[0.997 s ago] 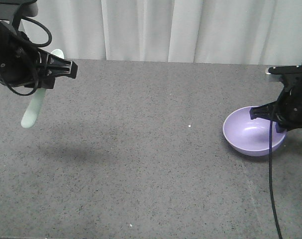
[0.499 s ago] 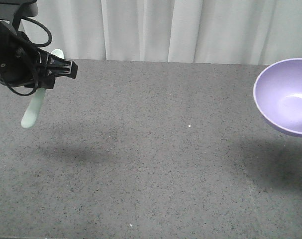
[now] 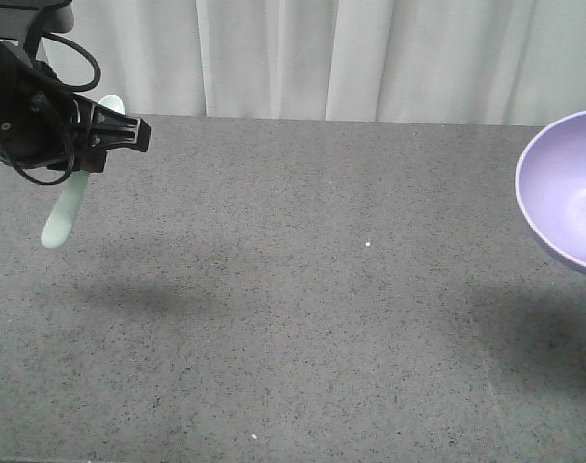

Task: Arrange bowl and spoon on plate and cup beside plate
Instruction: 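Grip the bowl rim with the right gripper and lift it, then drive the base to the counter with the pale blue plate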

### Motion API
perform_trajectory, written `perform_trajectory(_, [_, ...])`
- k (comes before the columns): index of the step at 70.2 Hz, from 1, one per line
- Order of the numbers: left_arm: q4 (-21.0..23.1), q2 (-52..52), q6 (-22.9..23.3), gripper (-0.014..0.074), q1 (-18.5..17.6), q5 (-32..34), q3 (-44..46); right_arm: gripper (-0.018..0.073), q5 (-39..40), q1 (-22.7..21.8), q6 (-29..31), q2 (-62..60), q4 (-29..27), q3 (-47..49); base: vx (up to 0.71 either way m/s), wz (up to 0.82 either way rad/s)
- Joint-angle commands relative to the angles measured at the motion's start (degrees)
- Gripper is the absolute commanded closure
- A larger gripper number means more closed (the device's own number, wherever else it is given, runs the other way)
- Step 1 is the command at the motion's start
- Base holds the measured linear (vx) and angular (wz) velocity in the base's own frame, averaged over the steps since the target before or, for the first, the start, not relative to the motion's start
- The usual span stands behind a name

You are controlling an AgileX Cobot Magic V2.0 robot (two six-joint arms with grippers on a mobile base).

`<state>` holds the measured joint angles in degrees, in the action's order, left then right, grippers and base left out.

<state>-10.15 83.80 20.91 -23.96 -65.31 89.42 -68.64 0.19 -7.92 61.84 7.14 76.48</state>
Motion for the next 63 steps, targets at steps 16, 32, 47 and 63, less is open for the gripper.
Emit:
perform_trajectory(16, [-0.59, -2.2, 0.18, 0.0603, -0.24, 2.63, 1.46, 0.0566, 2.97, -0.09, 0.38, -0.95, 0.6, 1.61, 0.0, 0.0])
perform_trajectory(32, [-0.59, -2.2, 0.18, 0.0603, -0.24, 2.63, 1.46, 0.0566, 2.97, -0.09, 0.38, -0.95, 0.6, 1.61, 0.0, 0.0])
perform_trajectory(47, [-0.59, -2.2, 0.18, 0.0603, -0.24, 2.63, 1.46, 0.0566, 2.97, -0.09, 0.38, -0.95, 0.6, 1.61, 0.0, 0.0])
perform_trajectory(63, [-0.59, -2.2, 0.18, 0.0603, -0.24, 2.63, 1.46, 0.0566, 2.97, -0.09, 0.38, -0.95, 0.6, 1.61, 0.0, 0.0])
